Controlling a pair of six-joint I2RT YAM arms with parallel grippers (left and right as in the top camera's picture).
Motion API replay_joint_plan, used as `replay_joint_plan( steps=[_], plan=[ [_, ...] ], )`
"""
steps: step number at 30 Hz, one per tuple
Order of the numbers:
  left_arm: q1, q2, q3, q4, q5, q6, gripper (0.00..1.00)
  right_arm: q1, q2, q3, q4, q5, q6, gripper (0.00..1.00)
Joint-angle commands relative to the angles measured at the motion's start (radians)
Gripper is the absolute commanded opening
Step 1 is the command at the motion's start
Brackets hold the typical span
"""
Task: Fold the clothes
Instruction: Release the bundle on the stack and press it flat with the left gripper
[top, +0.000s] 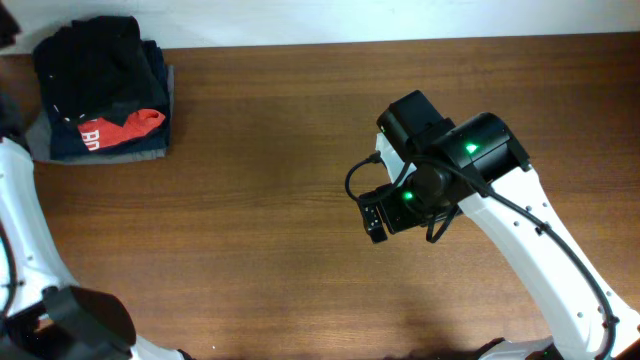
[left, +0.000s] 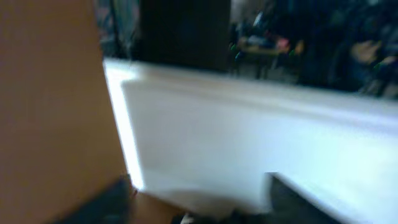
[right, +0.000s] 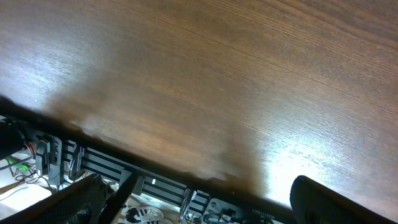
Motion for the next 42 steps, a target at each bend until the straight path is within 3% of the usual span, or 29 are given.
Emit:
replay_joint_plan(
  steps=[1,3,11,21,35,42],
  plan=[
    [-0.014,0.074,-0.015,0.003,0.055,-0.008,0.11,-0.006,-0.024,0.002,-0.002,0.013,0.004,0.99],
    [-0.026,0.123,-0.015,0.059,0.054,-0.007,0.01,-0.005,-0.024,0.002,-0.003,0.013,0.004,0.99],
    [-0.077,0.344,-0.011,0.217,0.006,0.021,0.01,-0.006,-0.024,0.002,-0.013,0.012,0.004,0.99],
    [-0.147,0.600,0.071,0.148,-0.048,0.142,0.09,-0.005,-0.024,0.002,-0.034,0.010,0.012,0.99],
    [-0.152,0.484,0.174,0.131,-0.097,0.145,0.10,-0.005,-0.024,0.002,-0.071,0.008,0.012,0.99],
    [-0.138,0.508,0.191,0.132,-0.145,0.145,0.10,-0.005,-0.024,0.002,-0.071,0.009,0.012,0.99]
  ],
)
